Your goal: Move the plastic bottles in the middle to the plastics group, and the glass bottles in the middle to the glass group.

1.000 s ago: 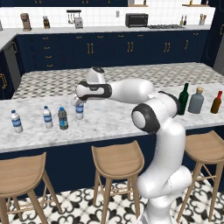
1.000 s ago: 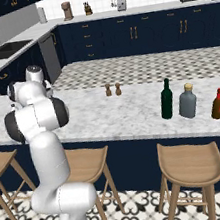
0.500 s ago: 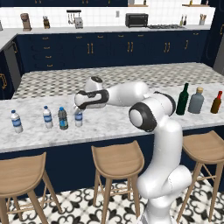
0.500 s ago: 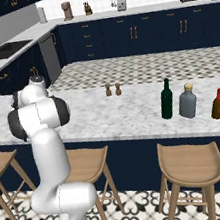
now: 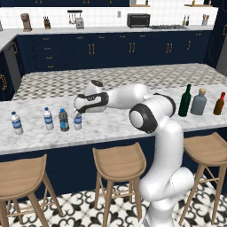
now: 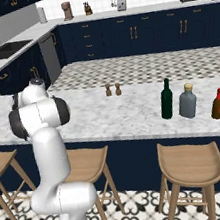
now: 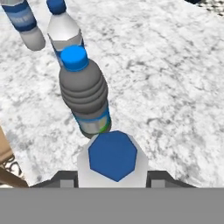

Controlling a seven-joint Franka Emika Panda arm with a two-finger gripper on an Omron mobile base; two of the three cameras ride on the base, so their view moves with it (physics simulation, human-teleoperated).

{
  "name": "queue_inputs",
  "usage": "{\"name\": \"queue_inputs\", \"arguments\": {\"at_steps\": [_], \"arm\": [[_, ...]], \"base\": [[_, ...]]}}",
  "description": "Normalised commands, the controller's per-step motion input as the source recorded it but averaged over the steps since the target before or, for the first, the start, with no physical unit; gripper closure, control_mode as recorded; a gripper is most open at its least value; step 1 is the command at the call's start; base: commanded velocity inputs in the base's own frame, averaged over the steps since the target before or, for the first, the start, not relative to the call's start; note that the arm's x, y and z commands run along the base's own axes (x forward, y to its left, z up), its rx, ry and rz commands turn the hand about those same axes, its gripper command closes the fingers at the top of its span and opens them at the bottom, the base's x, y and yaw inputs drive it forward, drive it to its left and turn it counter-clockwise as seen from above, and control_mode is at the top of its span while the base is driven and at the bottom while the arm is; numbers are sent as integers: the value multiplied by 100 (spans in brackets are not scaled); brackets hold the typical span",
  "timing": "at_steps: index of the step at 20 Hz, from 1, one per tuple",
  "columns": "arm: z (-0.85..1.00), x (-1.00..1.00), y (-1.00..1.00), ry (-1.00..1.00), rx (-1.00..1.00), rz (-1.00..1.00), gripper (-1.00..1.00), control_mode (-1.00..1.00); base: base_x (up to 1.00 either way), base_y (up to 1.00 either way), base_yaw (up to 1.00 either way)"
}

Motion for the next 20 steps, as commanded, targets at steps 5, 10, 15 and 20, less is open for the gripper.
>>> {"name": "queue_inputs", "arguments": {"at_steps": [5, 10, 15, 20], "arm": [[-19, 0, 0, 0, 0, 4, 100, -100], [-5, 0, 0, 0, 0, 3, 100, -100], [-20, 0, 0, 1, 0, 1, 100, -100], [-4, 0, 2, 0, -2, 0, 100, -100]], "base": [[0, 0, 0], [0, 0, 0], [0, 0, 0], [0, 0, 0]]}}
